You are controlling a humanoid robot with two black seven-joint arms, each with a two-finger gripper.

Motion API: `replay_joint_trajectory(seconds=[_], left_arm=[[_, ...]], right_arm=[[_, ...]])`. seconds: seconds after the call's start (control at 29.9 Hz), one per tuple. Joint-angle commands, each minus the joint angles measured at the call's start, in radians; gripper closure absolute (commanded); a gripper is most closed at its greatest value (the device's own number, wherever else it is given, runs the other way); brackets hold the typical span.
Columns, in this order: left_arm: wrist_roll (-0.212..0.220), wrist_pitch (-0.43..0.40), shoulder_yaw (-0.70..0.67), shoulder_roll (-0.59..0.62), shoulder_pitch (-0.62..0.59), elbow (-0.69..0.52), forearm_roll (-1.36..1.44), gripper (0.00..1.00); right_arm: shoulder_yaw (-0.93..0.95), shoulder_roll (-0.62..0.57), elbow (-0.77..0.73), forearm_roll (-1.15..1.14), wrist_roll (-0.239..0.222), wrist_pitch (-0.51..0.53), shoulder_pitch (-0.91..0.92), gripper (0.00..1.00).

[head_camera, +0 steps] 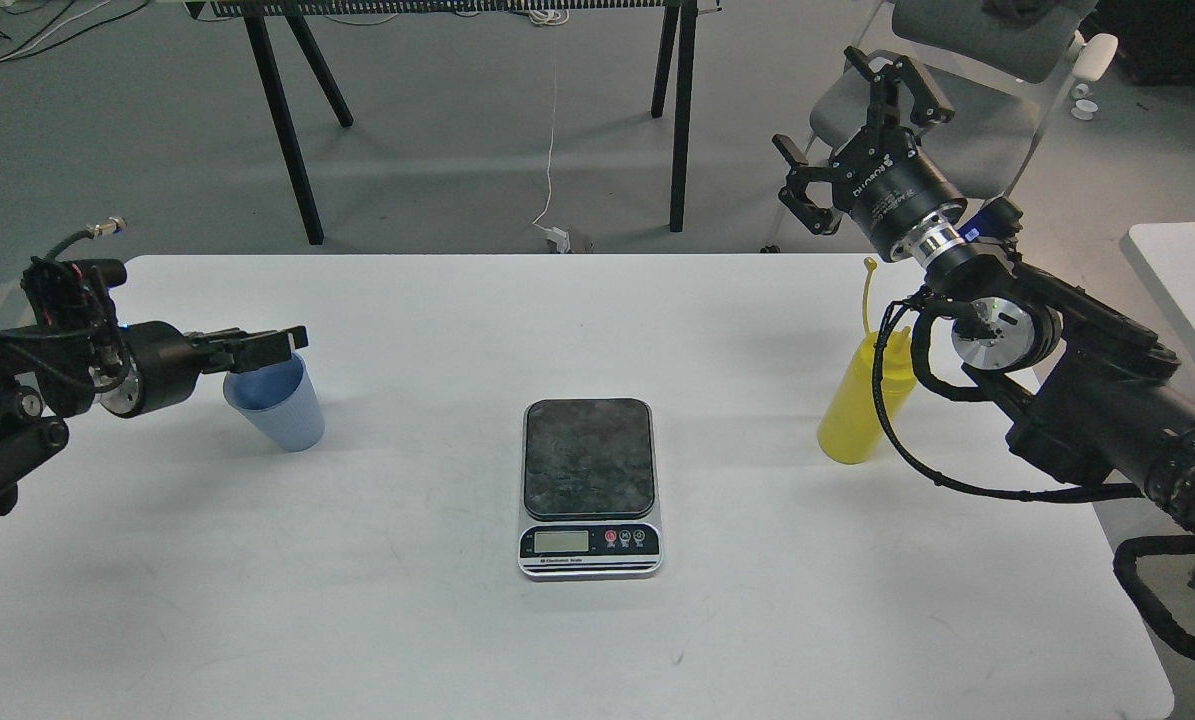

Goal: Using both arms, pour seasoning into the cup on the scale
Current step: 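Grasp the blue cup with the left gripper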

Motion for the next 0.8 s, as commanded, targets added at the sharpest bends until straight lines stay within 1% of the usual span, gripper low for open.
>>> replay_joint_trajectory(seconds=[0.0,0.07,0.13,0.33,0.43,0.5,0.57,0.67,0.77], left_arm=[[0.0,0.05,0.074,-0.039,0.011,0.082,-0.001,0.01],[0.0,0.09,0.129,-0.064,0.011,0.12,-0.003,0.01],[0.0,0.115,0.154,-0.073,0.011,0.145,-0.004,0.01],[0.0,0.124,0.157,-0.073,0.011,0.159,-0.012,0.02],[0.0,0.126,0.156,-0.073,0.012,0.16,-0.012,0.2],[0.0,0.126,0.157,-0.075,0.012,0.16,-0.009,0.37],[0.0,0.124,0.159,-0.073,0.011,0.159,-0.006,0.57],[0.0,0.118,0.197,-0.066,0.008,0.16,-0.001,0.93],[0.0,0.116,0.225,-0.063,0.001,0.16,-0.007,0.96]], right_arm=[[0.0,-0.003,0.006,0.0,0.0,0.0,-0.003,0.0],[0.0,-0.003,0.008,0.0,0.0,0.0,-0.007,0.0],[0.0,-0.001,0.008,0.0,0.0,0.0,-0.007,0.0],[0.0,0.002,0.006,-0.002,0.0,0.0,-0.007,0.0],[0.0,0.003,0.006,-0.002,0.0,0.0,-0.007,0.0],[0.0,0.003,0.006,-0.002,0.0,0.0,-0.006,0.0],[0.0,0.0,0.005,-0.002,0.0,0.0,-0.006,0.0],[0.0,-0.001,0.003,-0.002,0.0,0.0,-0.006,0.0],[0.0,-0.001,0.003,-0.002,0.0,0.0,-0.007,0.0]])
